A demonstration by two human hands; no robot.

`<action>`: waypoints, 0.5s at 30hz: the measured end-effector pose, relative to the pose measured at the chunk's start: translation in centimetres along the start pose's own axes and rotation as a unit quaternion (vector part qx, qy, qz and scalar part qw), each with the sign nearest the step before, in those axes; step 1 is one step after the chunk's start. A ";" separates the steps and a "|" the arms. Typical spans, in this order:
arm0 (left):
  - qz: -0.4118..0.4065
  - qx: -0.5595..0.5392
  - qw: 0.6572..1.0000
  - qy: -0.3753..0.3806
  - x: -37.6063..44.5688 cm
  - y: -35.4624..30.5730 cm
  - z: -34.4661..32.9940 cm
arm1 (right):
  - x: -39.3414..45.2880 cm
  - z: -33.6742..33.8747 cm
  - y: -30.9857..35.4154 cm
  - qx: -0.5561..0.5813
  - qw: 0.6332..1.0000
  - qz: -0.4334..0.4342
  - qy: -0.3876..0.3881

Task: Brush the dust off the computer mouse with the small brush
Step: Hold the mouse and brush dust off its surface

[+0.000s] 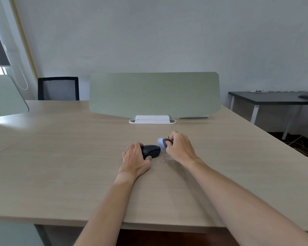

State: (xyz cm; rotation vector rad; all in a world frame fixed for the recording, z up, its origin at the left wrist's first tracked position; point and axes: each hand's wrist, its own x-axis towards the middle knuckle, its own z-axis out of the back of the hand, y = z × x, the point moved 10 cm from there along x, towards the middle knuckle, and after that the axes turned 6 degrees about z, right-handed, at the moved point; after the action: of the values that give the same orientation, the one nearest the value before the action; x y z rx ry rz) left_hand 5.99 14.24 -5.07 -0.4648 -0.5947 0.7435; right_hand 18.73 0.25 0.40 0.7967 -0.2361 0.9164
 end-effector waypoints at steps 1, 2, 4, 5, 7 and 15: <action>0.001 -0.001 1.000 0.000 0.0 0.0 0.0 | 0.0 0.4 0.0 0.016 1.000 0.004 -0.011; 0.001 -0.002 1.000 -0.001 0.1 0.0 0.0 | 0.0 0.6 0.3 0.038 0.999 0.014 -0.022; 0.004 0.002 1.000 0.001 0.2 0.1 0.0 | -0.3 0.6 1.3 0.077 0.996 0.043 -0.028; 0.005 0.003 1.000 0.002 0.2 0.1 -0.1 | -0.5 0.2 1.9 0.088 0.994 0.057 -0.022; 0.004 0.001 1.000 0.003 0.1 0.1 -0.1 | -0.6 -0.7 2.5 0.089 0.994 0.067 -0.006; -0.005 -0.005 1.000 -0.017 -0.1 -0.1 0.3 | 1.0 0.4 2.4 0.084 0.995 0.026 -0.042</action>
State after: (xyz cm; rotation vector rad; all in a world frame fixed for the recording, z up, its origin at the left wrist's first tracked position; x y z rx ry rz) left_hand 5.78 14.17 -4.81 -0.4584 -0.6323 0.7402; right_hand 17.56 1.42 2.44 0.9905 -0.2574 0.9619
